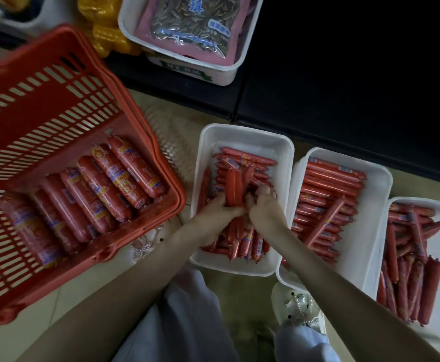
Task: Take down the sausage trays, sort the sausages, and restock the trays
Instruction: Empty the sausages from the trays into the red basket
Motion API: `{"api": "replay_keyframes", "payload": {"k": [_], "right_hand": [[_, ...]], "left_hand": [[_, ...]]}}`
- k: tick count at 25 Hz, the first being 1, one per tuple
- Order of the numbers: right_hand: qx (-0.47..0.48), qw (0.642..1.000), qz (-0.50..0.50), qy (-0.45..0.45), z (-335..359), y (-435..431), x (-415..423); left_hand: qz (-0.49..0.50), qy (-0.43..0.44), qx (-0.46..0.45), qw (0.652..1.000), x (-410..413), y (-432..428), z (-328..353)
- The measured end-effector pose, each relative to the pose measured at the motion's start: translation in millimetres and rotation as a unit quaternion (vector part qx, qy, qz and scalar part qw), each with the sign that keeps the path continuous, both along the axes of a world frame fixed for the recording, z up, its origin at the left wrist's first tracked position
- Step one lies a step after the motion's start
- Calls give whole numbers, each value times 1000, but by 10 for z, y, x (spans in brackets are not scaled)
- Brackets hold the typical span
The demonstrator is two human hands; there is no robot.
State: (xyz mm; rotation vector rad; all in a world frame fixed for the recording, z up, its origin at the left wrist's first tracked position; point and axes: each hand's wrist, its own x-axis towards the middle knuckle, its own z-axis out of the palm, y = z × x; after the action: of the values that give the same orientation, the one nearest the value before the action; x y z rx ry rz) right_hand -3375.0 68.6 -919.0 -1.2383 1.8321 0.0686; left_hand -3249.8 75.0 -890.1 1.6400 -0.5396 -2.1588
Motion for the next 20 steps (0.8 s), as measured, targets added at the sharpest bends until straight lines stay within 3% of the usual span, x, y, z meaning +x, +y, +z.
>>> {"api": "replay_keyframes", "payload": {"k": [3,7,11,14,20], "right_hand": [[51,992,70,93,-28,69,216],[52,995,-88,-4,-145,16,120],[63,998,22,0,-119,79,-1],[57,996,49,-38,-110,146,35],[-155,986,54,-22,-66,220,-188]], "left_hand": [[10,-52,66,996,96,120,-125],[13,-81,79,994,186,129,-225],[36,-65,129,989,162,107,-273],[57,-59,155,984,184,137,-341],[82,-18,133,988,204,116,-267]]}}
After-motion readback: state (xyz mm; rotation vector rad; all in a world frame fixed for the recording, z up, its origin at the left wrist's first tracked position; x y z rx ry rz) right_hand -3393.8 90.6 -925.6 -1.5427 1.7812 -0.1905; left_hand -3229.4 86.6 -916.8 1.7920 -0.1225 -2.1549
